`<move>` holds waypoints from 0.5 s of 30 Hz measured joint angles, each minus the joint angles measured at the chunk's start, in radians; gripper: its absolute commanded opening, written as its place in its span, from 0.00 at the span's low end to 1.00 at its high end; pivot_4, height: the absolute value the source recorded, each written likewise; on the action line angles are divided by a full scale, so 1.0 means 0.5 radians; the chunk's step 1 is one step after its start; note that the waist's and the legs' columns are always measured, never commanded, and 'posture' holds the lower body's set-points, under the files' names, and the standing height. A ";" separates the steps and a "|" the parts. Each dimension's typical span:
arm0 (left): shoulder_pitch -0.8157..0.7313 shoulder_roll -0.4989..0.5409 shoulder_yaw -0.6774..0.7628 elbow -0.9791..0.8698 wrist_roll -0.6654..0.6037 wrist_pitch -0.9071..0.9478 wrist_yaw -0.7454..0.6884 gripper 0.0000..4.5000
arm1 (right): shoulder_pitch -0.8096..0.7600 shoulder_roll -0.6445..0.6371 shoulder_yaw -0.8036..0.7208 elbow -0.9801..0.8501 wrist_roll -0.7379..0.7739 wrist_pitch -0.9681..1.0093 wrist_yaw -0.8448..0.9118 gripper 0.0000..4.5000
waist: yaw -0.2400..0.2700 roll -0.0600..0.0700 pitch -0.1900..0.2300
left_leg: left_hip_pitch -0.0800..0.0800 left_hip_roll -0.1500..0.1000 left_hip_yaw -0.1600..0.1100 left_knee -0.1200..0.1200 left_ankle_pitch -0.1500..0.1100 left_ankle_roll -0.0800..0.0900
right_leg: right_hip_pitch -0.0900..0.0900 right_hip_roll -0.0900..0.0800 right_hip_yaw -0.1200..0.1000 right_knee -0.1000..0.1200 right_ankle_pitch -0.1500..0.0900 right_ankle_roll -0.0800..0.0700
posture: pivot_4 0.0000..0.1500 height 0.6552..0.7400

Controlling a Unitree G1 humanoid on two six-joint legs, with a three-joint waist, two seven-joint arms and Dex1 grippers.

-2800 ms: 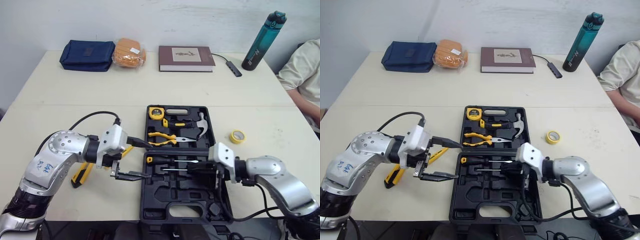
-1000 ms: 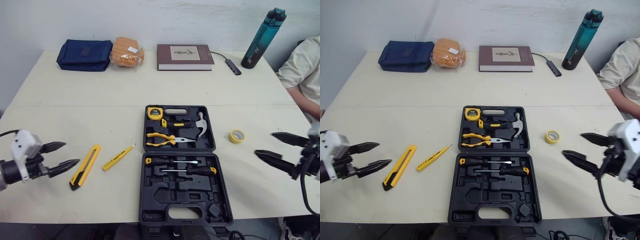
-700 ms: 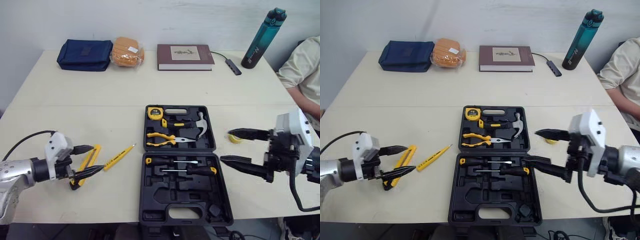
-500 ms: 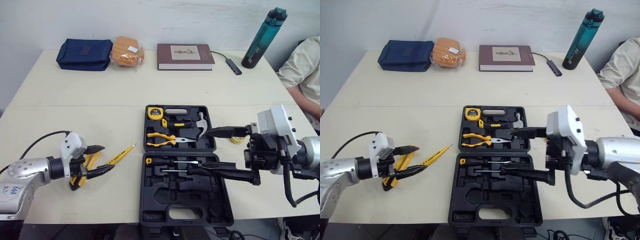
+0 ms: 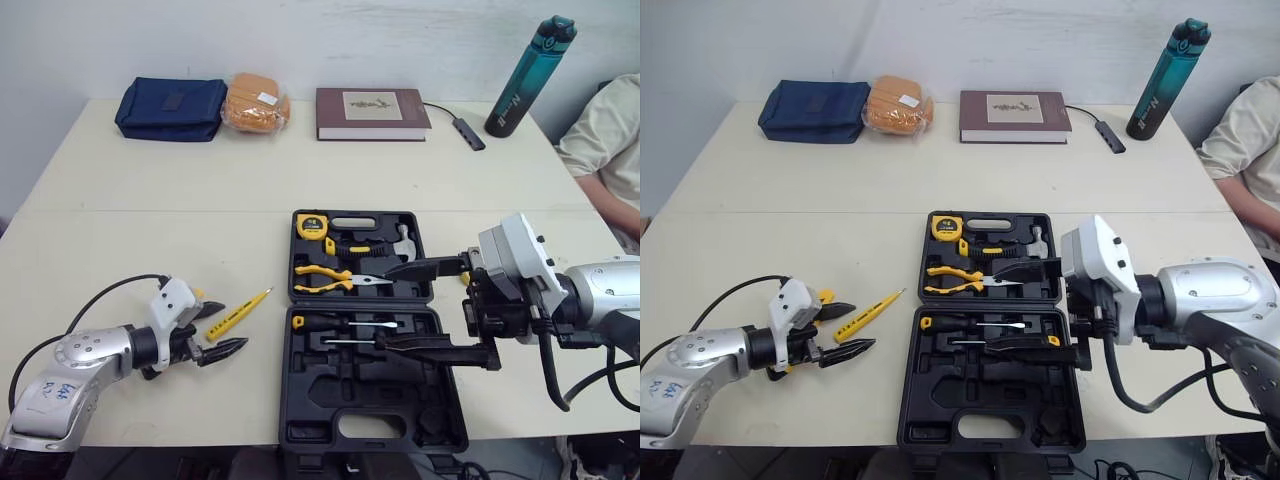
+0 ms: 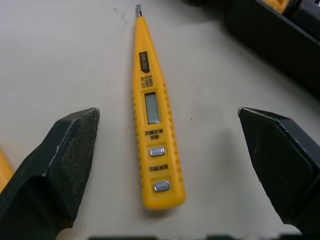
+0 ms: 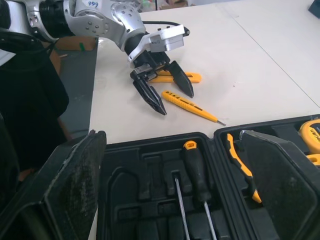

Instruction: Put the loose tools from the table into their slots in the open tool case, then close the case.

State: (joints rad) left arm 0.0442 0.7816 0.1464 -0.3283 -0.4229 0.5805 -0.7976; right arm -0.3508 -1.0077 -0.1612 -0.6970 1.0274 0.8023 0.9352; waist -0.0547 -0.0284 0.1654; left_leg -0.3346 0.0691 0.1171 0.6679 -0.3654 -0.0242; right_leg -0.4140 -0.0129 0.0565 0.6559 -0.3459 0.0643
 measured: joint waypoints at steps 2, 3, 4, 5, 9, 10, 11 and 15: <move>-0.021 -0.009 -0.019 0.000 0.017 0.000 0.023 1.00 | -0.003 0.012 0.026 0.011 -0.039 -0.027 0.016 0.99 | 0.001 0.000 0.000 | 0.000 0.000 0.000 0.000 0.000 0.000 | 0.000 0.000 0.000 0.000 0.000 0.000 | 1.00 1.00; -0.035 -0.022 -0.029 0.002 0.034 0.000 0.037 0.87 | -0.011 0.015 0.044 0.022 -0.058 -0.038 0.023 1.00 | 0.002 0.000 0.000 | 0.000 0.000 0.000 0.000 0.000 0.000 | 0.000 0.000 0.000 0.000 0.000 0.000 | 1.00 1.00; -0.046 -0.030 -0.036 0.007 0.051 0.000 0.051 0.81 | -0.013 0.018 0.058 0.031 -0.071 -0.042 0.029 1.00 | 0.004 0.000 0.000 | 0.000 0.000 0.000 0.001 0.000 0.000 | 0.000 0.000 0.000 0.000 0.000 0.000 | 1.00 1.00; -0.054 -0.030 -0.040 0.015 0.069 -0.003 0.063 0.81 | -0.013 0.022 0.067 0.038 -0.083 -0.046 0.032 1.00 | 0.004 0.000 0.000 | 0.000 0.000 0.000 0.001 0.000 0.000 | 0.000 0.000 0.000 0.000 0.000 0.000 | 1.00 1.00; -0.065 -0.021 -0.074 0.020 0.113 -0.019 0.064 0.81 | -0.013 0.042 0.075 0.055 -0.114 -0.078 0.045 1.00 | 0.008 0.001 0.000 | 0.000 0.000 0.000 0.001 0.001 0.000 | 0.000 -0.001 -0.001 0.001 0.000 0.000 | 1.00 1.00; -0.067 -0.021 -0.079 0.020 0.119 -0.022 0.066 0.81 | -0.013 0.046 0.078 0.057 -0.116 -0.078 0.046 1.00 | 0.009 0.001 -0.001 | 0.001 0.000 0.000 0.001 0.001 0.000 | 0.001 -0.001 -0.001 0.001 0.000 0.000 | 1.00 1.00; -0.069 -0.022 -0.083 0.020 0.126 -0.024 0.066 0.81 | -0.013 0.051 0.079 0.057 -0.120 -0.079 0.048 1.00 | 0.010 0.001 -0.001 | 0.001 -0.001 0.000 0.001 0.001 0.000 | 0.001 -0.002 -0.001 0.001 0.000 0.000 | 1.00 1.00; -0.084 -0.035 -0.103 0.019 0.149 -0.025 0.078 0.81 | -0.013 0.058 0.081 0.057 -0.132 -0.080 0.049 1.00 | 0.020 0.003 -0.002 | 0.002 -0.001 0.000 0.001 0.001 0.001 | 0.001 -0.002 -0.001 0.001 0.000 0.000 | 1.00 1.00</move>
State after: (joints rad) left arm 0.0021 0.7640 0.0951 -0.3187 -0.3482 0.5681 -0.7586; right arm -0.3572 -0.9788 -0.1205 -0.6683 0.9615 0.7623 0.9596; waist -0.0445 -0.0269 0.1644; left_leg -0.3338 0.0684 0.1170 0.6683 -0.3648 -0.0239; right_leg -0.4134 -0.0141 0.0561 0.6567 -0.3459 0.0644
